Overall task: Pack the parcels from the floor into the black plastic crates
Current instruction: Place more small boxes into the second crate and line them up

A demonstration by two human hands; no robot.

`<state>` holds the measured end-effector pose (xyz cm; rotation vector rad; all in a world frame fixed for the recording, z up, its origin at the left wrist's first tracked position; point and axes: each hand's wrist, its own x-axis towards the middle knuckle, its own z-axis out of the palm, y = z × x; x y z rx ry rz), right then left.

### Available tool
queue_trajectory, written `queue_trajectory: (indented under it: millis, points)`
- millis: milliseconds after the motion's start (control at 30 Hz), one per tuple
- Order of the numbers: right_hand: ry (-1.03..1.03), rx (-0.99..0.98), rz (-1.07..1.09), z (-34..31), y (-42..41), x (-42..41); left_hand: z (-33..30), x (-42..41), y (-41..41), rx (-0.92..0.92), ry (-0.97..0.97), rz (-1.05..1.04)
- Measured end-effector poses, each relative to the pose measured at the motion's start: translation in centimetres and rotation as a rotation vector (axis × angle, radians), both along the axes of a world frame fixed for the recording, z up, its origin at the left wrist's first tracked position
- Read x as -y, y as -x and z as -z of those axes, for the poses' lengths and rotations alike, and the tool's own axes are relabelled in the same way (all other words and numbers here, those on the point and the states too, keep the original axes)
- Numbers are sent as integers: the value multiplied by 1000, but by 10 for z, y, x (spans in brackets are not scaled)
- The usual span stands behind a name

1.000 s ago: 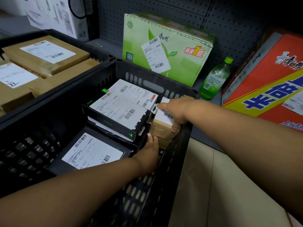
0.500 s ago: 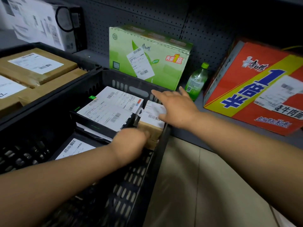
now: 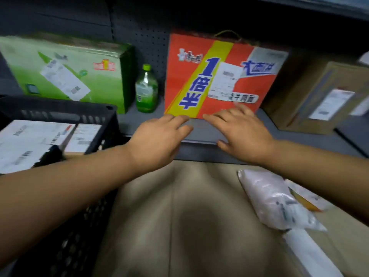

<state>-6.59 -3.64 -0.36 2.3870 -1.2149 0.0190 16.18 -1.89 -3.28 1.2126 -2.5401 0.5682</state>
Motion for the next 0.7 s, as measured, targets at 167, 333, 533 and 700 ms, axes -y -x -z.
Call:
queue_trajectory:
  millis: [167, 333, 533, 700]
  points:
    - [-49, -91, 221, 11, 144, -22, 7, 5, 123, 13, -93, 113]
    - [-189, -115, 520, 38, 265, -65, 29, -9, 226, 27, -167, 229]
    - [-484, -187, 772, 99, 366, -153, 66, -39, 320, 57, -370, 285]
    - [-821, -74, 823, 147, 390, -214, 89, -58, 356, 64, -479, 354]
